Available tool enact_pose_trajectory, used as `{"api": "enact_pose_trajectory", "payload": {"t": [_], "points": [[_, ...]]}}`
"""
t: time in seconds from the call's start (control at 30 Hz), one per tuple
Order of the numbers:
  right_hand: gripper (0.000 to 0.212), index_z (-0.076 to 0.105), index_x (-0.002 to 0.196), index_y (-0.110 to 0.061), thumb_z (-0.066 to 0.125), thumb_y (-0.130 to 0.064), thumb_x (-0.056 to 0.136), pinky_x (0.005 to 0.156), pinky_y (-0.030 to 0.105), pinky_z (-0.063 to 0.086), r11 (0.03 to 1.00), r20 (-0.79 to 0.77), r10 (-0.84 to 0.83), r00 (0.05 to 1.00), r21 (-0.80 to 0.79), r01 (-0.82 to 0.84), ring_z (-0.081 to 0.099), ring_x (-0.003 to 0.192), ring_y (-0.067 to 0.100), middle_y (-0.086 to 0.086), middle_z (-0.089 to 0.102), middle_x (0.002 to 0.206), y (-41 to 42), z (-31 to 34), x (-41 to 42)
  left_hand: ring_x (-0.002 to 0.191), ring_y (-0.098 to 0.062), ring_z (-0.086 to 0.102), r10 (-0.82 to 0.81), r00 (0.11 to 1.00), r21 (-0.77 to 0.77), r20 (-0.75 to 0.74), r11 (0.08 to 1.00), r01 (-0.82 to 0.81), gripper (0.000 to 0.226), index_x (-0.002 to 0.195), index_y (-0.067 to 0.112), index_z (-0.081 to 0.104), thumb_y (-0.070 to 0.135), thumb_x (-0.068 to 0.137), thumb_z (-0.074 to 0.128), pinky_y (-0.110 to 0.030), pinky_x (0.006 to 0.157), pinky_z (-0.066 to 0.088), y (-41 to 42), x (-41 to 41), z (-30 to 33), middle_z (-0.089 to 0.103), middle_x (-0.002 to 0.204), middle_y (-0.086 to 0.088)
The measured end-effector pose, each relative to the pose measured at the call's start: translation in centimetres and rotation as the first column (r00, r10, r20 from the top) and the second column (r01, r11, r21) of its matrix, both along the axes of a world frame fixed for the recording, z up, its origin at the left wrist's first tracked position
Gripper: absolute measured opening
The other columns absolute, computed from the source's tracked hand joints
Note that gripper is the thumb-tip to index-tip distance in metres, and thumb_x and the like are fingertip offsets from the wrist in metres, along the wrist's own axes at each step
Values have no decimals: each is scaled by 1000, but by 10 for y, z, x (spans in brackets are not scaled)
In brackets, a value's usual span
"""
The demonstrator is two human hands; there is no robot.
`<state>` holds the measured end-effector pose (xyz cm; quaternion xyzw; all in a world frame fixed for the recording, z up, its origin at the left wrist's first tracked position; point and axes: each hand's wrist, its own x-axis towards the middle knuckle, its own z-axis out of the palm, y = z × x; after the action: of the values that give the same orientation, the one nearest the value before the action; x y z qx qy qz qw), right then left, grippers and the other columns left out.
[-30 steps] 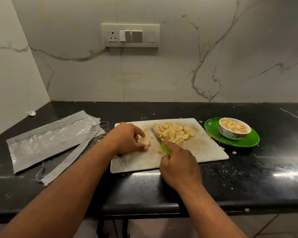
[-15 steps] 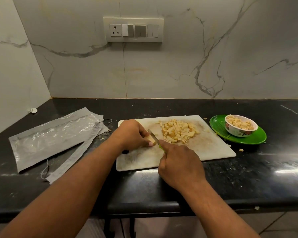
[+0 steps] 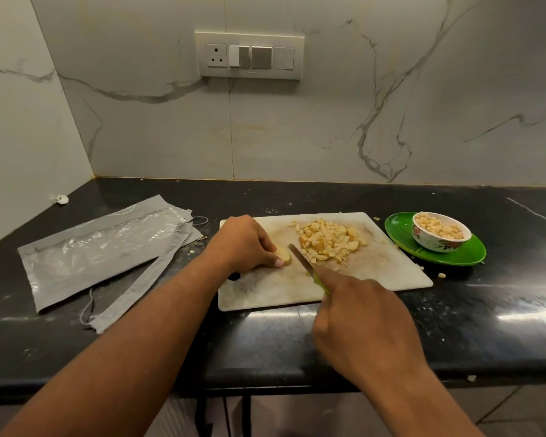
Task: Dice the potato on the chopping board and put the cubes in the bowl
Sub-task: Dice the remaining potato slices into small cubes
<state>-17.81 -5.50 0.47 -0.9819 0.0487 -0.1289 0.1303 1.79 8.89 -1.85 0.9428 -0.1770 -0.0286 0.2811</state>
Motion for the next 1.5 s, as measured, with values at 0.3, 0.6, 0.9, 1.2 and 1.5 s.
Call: {"api": "enact_pose_trajectory", "payload": {"t": [0.3, 0.6, 0.9, 1.2, 1.5], "points": [[61, 39, 148, -34, 43, -26, 88, 75, 36, 47, 1000, -4, 23, 1000, 21, -23, 61, 93, 22, 1, 67, 110, 17, -29, 42, 82, -6, 68, -32, 999, 29, 13, 999, 31, 26, 101, 24, 83, 37, 79, 89, -21, 75, 54, 1, 0, -1, 78, 92, 9], [59, 34, 150, -38, 40, -31, 92, 80, 36, 51, 999, 4, -25, 1000, 20, 25, 62, 93, 18, -4, 69, 109, 8, -9, 11, 80, -8, 68, -35, 999, 53, 24, 998, 33, 23, 96, 24, 84, 37, 78, 90, -24, 74, 56, 0, 1, 0, 77, 85, 9], [63, 32, 153, -34, 42, -28, 91, 73, 36, 45, 1000, -36, -5, 999, 2, 5, 62, 94, 23, 1, 68, 109, 23, -33, 34, 77, -10, 70, -10, 1000, 31, 2, 999, 10, 17, 85, 25, 84, 37, 76, 91, -28, 70, 61, 1, -1, 2, 76, 79, 8], [60, 30, 153, -36, 40, -29, 94, 74, 34, 47, 998, 15, -54, 998, 26, 53, 60, 87, 19, -2, 68, 105, 17, -10, 14, 79, -9, 67, -55, 998, 56, 15, 997, 54, 10, 89, 24, 83, 32, 83, 87, -27, 76, 59, 3, -3, 3, 75, 83, 8], [62, 35, 152, -34, 40, -26, 90, 72, 36, 45, 998, 9, 9, 1000, 69, -10, 60, 92, 23, 2, 68, 108, 24, -41, 54, 77, -8, 67, -33, 999, 47, 23, 998, 32, 11, 87, 23, 84, 29, 80, 90, -26, 74, 58, 2, -1, 2, 75, 82, 7]]}}
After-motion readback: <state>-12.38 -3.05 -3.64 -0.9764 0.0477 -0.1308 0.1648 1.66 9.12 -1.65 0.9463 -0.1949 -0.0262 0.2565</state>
